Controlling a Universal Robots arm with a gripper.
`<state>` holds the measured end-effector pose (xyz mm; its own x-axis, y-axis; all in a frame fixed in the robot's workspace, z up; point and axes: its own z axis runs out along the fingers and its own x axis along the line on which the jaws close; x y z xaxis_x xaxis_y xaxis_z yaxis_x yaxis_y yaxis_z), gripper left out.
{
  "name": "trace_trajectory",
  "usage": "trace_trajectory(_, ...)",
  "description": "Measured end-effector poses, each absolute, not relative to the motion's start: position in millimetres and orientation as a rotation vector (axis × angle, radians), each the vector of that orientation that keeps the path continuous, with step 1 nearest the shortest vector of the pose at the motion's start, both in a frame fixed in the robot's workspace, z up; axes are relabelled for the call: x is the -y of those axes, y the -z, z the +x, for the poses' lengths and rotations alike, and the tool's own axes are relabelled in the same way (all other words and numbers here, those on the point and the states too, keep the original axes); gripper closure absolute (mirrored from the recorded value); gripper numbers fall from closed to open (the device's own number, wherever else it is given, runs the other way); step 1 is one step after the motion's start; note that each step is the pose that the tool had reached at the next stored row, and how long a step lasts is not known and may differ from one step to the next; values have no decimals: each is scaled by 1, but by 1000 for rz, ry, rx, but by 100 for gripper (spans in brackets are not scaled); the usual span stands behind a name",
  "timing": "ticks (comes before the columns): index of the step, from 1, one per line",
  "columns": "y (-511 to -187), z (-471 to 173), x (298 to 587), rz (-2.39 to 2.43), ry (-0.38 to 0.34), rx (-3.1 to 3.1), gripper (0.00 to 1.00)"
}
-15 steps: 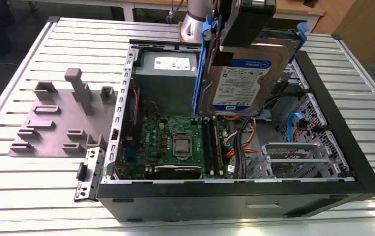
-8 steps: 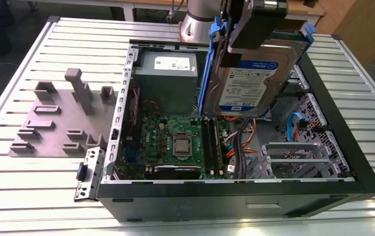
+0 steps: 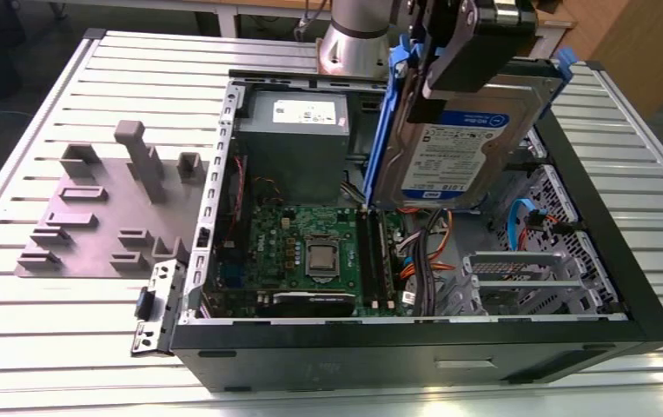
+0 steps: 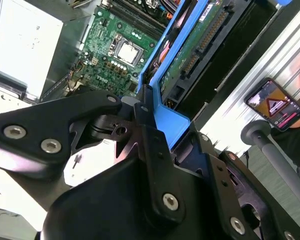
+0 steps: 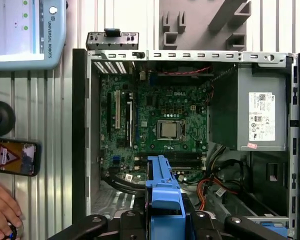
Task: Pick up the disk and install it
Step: 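Insert the disk into the insertion slot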
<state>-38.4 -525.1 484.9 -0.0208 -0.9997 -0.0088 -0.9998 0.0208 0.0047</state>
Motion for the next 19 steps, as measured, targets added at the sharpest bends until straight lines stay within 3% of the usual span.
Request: trace_trajectory(19, -483, -38, 540, -2196, -15, -2242, 64)
